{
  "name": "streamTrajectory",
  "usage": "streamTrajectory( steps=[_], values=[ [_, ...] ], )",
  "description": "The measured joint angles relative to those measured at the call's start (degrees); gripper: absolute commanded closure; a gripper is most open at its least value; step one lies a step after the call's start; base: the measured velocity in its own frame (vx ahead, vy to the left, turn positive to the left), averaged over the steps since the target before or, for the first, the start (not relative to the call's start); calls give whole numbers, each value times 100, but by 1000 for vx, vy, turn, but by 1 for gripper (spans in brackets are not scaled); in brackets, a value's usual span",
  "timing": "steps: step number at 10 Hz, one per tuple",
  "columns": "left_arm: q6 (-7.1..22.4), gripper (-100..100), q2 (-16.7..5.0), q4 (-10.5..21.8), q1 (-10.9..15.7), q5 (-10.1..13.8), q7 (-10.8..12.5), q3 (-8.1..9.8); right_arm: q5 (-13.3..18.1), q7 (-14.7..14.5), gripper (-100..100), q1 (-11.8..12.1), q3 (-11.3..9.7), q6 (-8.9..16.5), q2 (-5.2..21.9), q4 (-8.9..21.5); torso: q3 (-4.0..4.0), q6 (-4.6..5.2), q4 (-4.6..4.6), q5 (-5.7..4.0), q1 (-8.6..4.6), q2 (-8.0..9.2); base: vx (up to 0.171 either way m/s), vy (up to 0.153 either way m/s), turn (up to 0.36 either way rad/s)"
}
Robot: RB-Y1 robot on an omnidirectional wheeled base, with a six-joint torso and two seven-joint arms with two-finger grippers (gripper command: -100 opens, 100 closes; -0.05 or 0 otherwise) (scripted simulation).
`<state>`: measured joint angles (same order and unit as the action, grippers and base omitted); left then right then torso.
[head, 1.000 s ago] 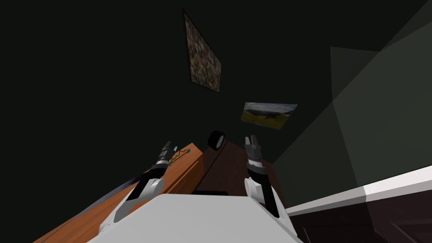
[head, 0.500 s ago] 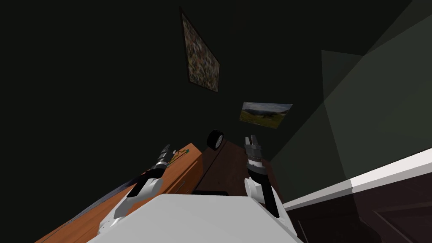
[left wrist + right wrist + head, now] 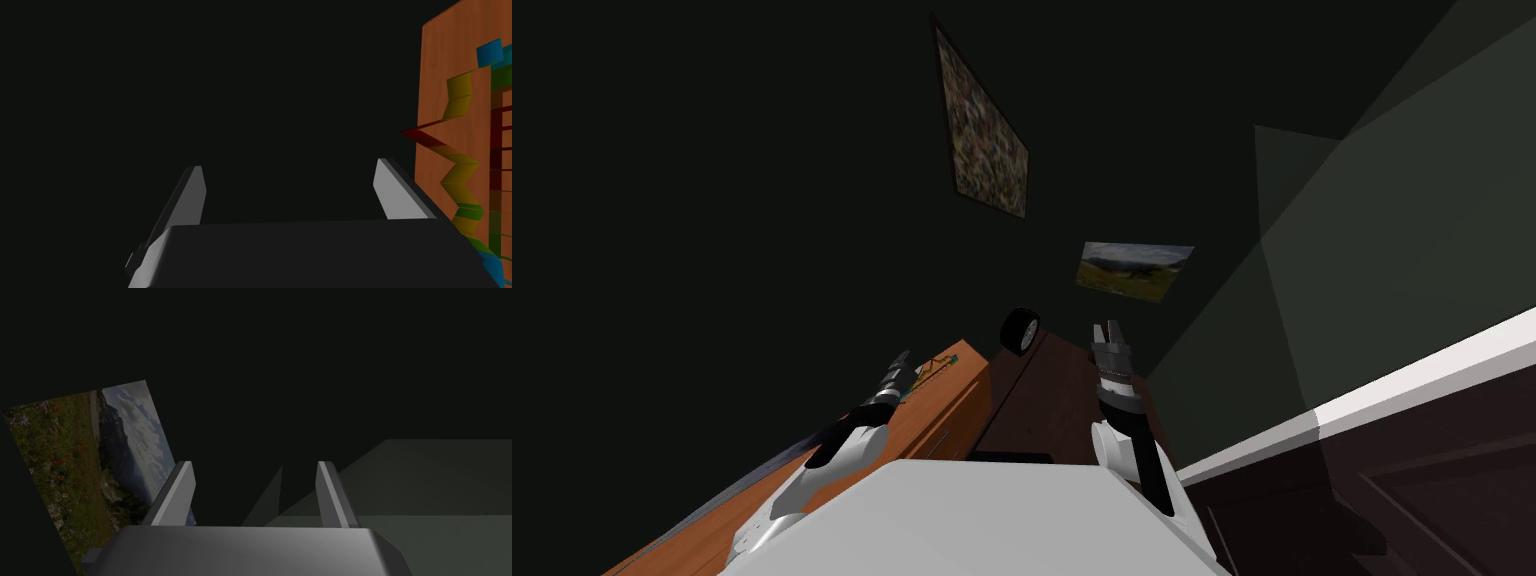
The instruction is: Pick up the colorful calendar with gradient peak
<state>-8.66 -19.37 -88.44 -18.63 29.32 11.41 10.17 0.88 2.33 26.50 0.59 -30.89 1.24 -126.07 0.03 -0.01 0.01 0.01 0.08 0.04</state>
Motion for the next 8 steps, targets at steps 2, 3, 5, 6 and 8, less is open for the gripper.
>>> streamTrajectory(
  steps=[2,3,5,6,8],
  values=[
    [214,-100,-125,385,111,219,25,46,0,0,0,0,0,0,0,0,0,0,0,1,3,1,-11,18,-24],
    [302,-100,-125,459,151,238,13,71,0,0,0,0,0,0,0,0,-1,0,0,0,-1,-2,-12,15,-80],
    [593,-100,-284,782,279,457,24,140,0,0,0,0,0,0,0,0,-1,0,0,1,3,-1,-14,27,-94],
    [678,-100,-388,968,289,616,64,138,0,0,0,0,0,0,0,0,0,1,0,1,8,1,-13,37,-52],
    [1017,-100,-513,1276,421,832,69,249,0,0,0,0,0,0,0,0,0,2,0,2,11,0,-14,42,-94]
  ],
)
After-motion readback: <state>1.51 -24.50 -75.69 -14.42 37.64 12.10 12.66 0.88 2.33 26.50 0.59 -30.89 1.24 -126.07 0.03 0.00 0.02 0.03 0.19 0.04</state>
